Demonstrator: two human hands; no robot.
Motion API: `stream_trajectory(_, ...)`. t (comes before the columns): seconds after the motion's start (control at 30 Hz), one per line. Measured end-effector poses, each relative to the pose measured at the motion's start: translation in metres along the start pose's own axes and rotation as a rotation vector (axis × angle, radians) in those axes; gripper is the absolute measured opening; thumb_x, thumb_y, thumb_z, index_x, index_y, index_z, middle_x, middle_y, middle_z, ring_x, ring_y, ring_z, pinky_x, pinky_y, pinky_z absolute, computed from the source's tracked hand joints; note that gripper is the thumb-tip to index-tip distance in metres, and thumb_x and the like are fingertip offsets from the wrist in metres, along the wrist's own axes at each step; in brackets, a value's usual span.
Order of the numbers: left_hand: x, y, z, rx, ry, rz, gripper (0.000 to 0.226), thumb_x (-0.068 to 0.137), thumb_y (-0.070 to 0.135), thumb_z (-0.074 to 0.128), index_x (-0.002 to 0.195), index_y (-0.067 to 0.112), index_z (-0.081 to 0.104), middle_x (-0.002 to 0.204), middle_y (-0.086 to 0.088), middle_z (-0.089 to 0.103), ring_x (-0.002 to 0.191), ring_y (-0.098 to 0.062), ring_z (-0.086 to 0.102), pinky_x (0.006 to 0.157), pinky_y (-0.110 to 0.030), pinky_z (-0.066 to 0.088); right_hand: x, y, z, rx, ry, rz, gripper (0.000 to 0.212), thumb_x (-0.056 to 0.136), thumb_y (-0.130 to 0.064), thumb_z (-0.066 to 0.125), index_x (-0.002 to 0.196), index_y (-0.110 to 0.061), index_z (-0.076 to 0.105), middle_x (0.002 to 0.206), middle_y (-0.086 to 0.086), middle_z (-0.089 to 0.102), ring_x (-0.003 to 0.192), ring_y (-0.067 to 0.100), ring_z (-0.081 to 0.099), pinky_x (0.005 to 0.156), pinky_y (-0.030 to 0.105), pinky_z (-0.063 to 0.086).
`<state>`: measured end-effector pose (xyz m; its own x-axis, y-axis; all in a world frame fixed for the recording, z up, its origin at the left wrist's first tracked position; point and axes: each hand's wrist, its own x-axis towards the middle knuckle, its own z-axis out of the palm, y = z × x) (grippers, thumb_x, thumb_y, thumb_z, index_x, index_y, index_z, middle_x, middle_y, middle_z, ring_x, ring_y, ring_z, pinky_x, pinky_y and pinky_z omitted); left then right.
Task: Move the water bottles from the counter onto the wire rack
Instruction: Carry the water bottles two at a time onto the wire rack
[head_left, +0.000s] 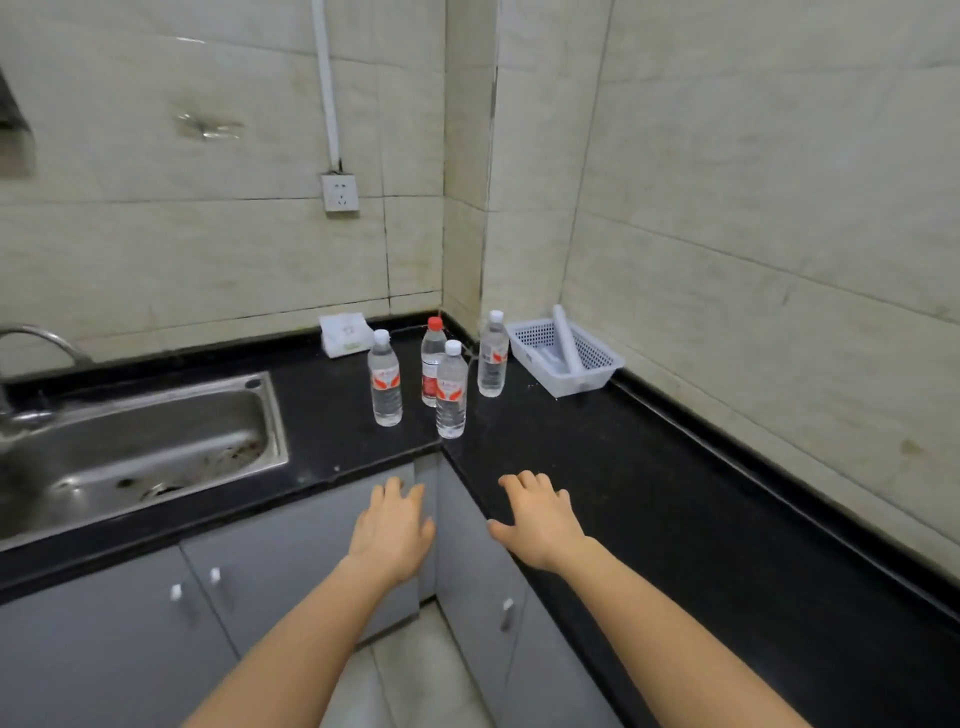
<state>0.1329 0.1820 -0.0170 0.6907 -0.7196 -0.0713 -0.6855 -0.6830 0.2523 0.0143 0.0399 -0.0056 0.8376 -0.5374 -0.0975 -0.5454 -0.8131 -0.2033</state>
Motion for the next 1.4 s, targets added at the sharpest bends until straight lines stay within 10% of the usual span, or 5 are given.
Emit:
stream_trajectory(0.87, 0.365, -0.103, -0.087, -0.012, 0.049, -0.031, 0.062, 0.097, 0.029, 0.042, 0.151, 0.019, 0.013, 0.156, -0.019, 0.015, 0.138, -0.035, 0.027, 0.102, -0.046, 0.040, 0.363, -0.038, -0.046, 0.032, 0.054, 0.147, 0.076, 0.094, -0.040, 0.051, 0.154, -0.017, 0.010, 0.155, 0.013, 0.027, 0.143, 0.030, 0.025, 0.113, 0.050, 0.028)
stream_trajectory(1.0, 0.395, -0.112, -0.083, 0.053, 0.016, 0.020, 0.057, 0.098, 0.033, 0.041, 0.149, 0.016, 0.022, 0.146, -0.013, 0.034, 0.131, -0.030, 0.037, 0.096, -0.042, 0.045, 0.380, -0.033, -0.038, 0.011, 0.029, 0.169, 0.076, 0.095, -0.046, 0.048, 0.154, -0.019, 0.009, 0.154, 0.012, 0.028, 0.143, 0.029, 0.026, 0.113, 0.049, 0.028)
stream_trajectory(1.4, 0.414, -0.128, -0.085, 0.090, -0.043, 0.214, 0.039, 0.092, 0.025, 0.056, 0.128, 0.013, 0.048, 0.118, -0.009, 0.052, 0.110, -0.025, 0.051, 0.082, -0.033, 0.048, 0.374, -0.036, -0.018, -0.083, 0.156, 0.168, 0.038, 0.099, -0.044, 0.033, 0.124, -0.016, 0.042, 0.123, 0.005, 0.052, 0.112, 0.024, 0.049, 0.092, 0.040, 0.042)
